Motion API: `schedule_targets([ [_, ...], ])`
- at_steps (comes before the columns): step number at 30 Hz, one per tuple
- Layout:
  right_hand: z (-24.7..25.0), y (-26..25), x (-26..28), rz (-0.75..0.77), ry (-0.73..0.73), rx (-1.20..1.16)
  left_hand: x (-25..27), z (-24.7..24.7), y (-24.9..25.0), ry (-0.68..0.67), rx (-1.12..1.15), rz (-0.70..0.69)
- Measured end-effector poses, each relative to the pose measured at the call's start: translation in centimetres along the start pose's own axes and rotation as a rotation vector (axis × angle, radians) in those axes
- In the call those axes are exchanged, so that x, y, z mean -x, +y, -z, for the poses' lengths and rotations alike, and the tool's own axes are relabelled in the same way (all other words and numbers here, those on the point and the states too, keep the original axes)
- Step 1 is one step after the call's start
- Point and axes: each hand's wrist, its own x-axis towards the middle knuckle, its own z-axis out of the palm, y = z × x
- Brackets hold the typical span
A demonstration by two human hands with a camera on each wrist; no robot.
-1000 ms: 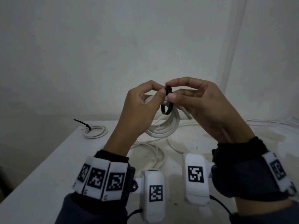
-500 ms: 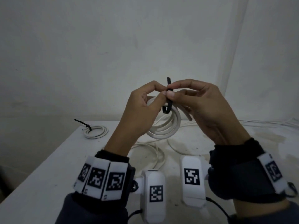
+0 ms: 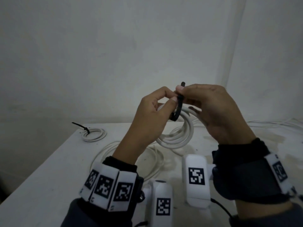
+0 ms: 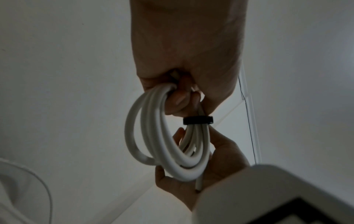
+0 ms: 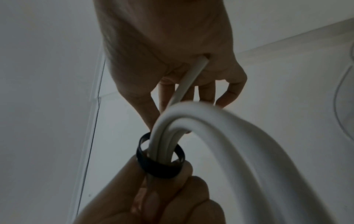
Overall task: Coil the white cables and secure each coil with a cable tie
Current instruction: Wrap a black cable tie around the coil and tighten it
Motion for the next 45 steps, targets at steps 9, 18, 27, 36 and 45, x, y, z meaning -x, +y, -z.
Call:
schedule_targets([
  [9, 1.4, -0.2, 0.0, 0.106, 0.29, -0.058, 0.3, -0.7, -0.3, -0.164, -0.108, 0.05],
  [18, 0.5, -0.3, 0.2, 0.23, 0.374, -0.095, 0.6, -0.5, 0.8, -0.176, -0.246, -0.061],
  [27, 0.5, 0.1, 0.0, 0.238, 0.352, -0.07, 0.7, -0.2, 0.8, -0.182, -0.343, -0.066],
  [36, -0.9, 0.7, -0.2, 0.166, 0.21, -0.023, 0.7, 3.0, 2.0, -0.249, -0.394, -0.023],
  [45, -5.5, 4.6, -0.5, -0.06, 0.155, -0.079, 2.6, 6.5, -2.0, -0.185, -0.678, 0.052],
])
